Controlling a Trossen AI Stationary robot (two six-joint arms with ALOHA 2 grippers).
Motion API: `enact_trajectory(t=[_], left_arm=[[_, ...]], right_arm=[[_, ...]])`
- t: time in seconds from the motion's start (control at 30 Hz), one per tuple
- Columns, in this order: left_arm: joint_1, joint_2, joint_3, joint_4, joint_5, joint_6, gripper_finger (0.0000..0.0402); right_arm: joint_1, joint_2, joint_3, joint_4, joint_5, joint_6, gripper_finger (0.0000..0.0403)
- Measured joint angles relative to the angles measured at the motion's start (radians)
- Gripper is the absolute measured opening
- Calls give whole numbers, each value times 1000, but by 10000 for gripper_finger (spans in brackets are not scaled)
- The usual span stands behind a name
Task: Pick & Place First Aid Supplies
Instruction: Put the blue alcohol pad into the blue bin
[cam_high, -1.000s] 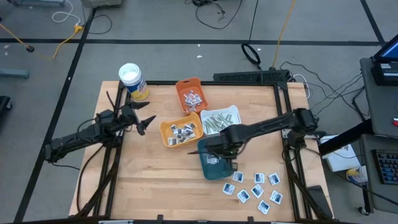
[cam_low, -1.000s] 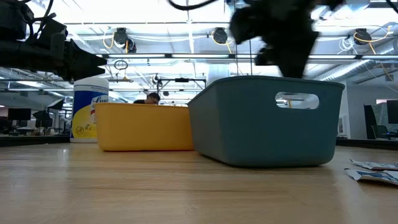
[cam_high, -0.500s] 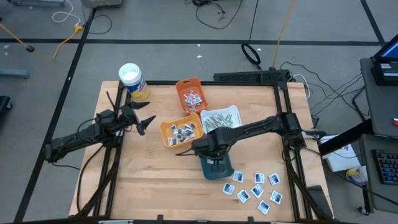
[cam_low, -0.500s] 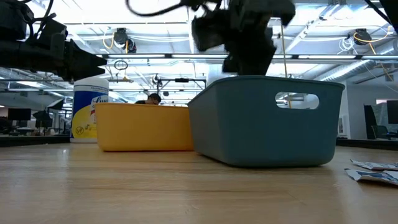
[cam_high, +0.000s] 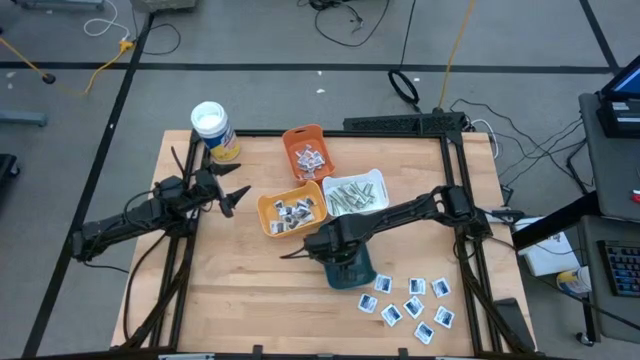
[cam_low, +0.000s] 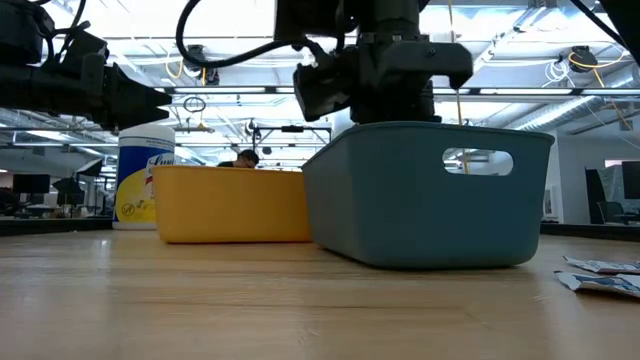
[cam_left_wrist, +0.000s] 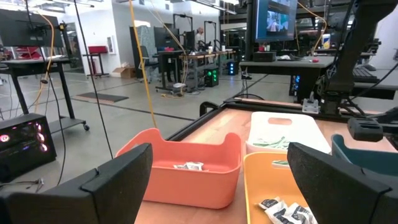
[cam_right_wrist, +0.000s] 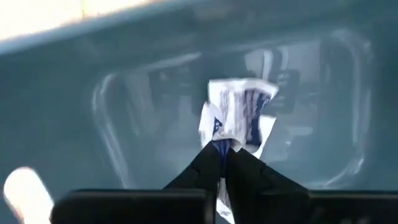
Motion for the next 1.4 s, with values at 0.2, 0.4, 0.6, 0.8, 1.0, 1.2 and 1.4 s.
enact_trajectory(t=[0.2, 0.4, 0.6, 0.8, 1.0, 1.2, 1.4], left_arm=[[0, 0, 0, 0, 0, 0, 379], [0, 0, 0, 0, 0, 0, 379], [0, 0, 0, 0, 0, 0, 379], [0, 0, 0, 0, 0, 0, 379], [0, 0, 0, 0, 0, 0, 379], [0, 0, 0, 0, 0, 0, 379], [0, 0, 0, 0, 0, 0, 379]], right_arm=[[-4, -1, 0, -4, 0, 30, 99], [-27, -56, 0, 1, 4, 158, 206], [-53, -87, 0, -3, 5, 484, 237], [-64, -95, -2, -5, 7, 790, 225], [-50, -168, -132, 49, 6, 967, 215], [-8, -308, -300, 61, 33, 1104, 215], [63, -449, -480, 59, 32, 1208, 215]])
